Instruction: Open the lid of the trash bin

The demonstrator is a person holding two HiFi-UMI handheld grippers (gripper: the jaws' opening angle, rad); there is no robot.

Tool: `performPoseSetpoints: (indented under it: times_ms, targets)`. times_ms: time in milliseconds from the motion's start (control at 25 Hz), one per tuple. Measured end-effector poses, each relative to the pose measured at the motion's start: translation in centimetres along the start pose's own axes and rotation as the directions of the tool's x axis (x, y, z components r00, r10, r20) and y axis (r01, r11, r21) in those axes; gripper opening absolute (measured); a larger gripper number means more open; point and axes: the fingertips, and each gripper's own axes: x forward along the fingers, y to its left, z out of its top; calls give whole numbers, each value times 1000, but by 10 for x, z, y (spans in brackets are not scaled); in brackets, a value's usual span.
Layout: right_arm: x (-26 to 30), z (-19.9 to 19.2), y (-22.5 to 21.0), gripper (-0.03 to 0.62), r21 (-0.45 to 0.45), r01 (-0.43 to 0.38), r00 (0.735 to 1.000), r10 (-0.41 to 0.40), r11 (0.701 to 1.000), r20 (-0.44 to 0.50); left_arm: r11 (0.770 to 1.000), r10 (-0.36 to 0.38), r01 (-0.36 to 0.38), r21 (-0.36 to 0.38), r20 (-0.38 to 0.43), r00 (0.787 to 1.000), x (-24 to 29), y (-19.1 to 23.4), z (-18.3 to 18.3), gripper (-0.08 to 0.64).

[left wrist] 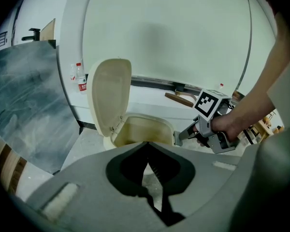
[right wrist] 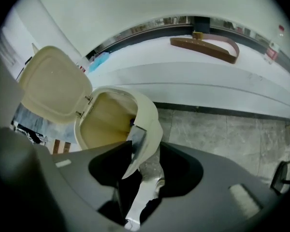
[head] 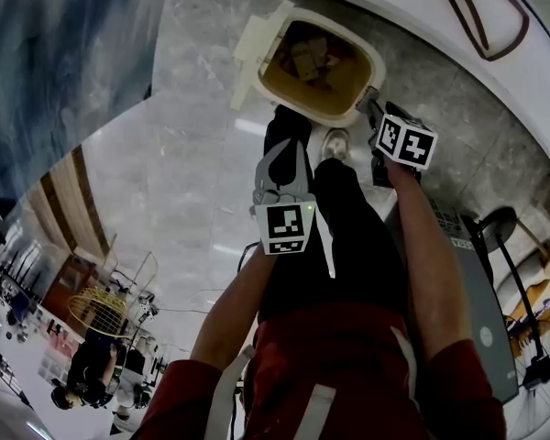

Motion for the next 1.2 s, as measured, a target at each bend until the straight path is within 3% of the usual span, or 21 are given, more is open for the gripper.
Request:
performPoseSetpoints:
  times_ms: [160, 440, 680, 880, 1200]
  targets:
    - [-12, -10, -2, 181, 79, -3, 1000, 5, 997, -24, 1000, 4, -4, 7, 12, 1000, -8, 2, 11, 5]
    - [-46, -36, 8, 181, 5, -26, 999, 27, 1000, -47, 1000, 9, -10, 25, 56, 998, -30, -3, 39, 5]
    - [-77, -49, 24, 181, -49, -53, 998, 51, 997, -45, 998, 57, -56, -6, 112, 992, -53, 6, 66, 5]
    - [-107, -51, 38, 181, -95, -101, 995, 100, 990, -12, 996, 86, -83, -28, 147, 985, -82, -1, 83, 5]
    - [-173, -38, 66, 181, -111, -159, 981, 170, 981, 97, 999, 38, -37, -7, 234, 972, -123, -21, 126, 5]
